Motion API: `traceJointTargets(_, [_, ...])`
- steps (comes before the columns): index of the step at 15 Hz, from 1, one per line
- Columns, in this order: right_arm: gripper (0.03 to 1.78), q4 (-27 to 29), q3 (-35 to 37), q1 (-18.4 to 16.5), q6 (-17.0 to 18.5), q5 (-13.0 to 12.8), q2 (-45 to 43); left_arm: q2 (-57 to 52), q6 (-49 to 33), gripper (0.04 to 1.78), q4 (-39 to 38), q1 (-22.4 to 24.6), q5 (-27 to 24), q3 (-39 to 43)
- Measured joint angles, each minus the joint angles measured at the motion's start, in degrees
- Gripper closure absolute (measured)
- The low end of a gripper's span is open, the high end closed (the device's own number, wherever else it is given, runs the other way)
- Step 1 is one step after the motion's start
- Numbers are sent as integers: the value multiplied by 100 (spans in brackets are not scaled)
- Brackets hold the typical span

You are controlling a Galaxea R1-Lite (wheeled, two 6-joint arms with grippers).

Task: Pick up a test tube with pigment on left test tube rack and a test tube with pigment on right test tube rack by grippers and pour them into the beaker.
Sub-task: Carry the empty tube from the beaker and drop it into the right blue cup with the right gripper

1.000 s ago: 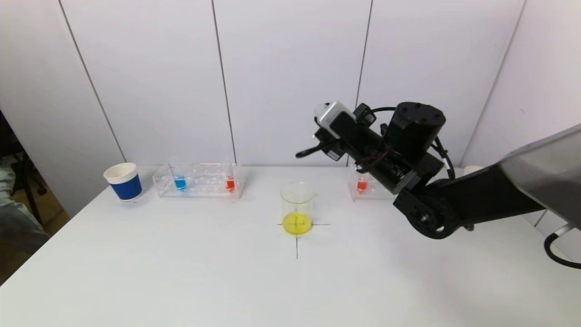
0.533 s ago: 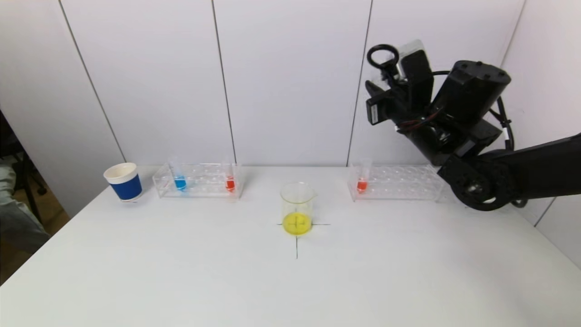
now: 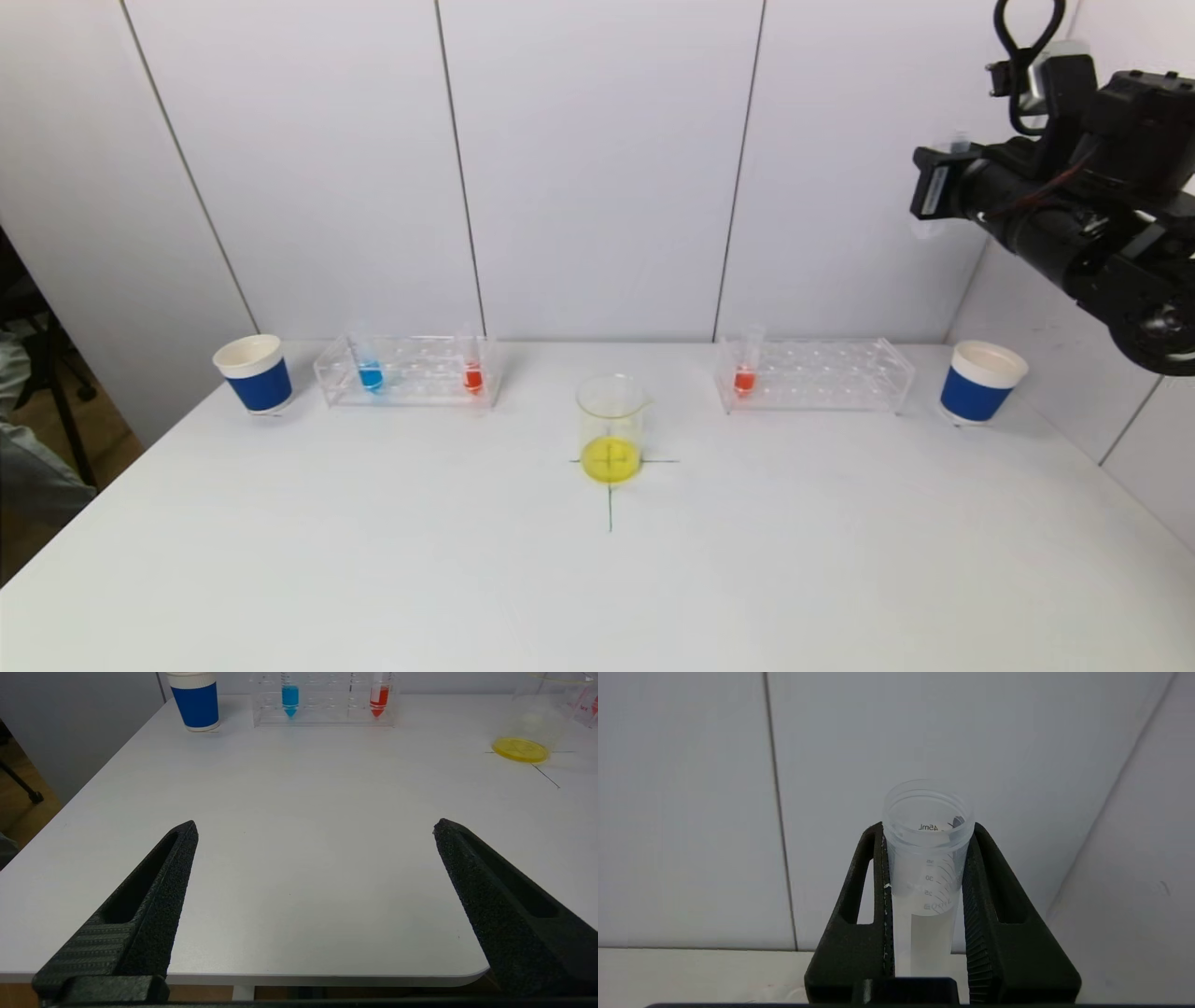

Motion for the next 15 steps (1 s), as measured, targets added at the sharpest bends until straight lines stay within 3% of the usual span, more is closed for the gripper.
traceJointTargets(4, [133,404,-9,-627,358,207,-13,0,0,6,2,0,0,0])
traceJointTargets(15, [133,430,-221,-1623,502,394,717,0,0,6,0,0,0,0])
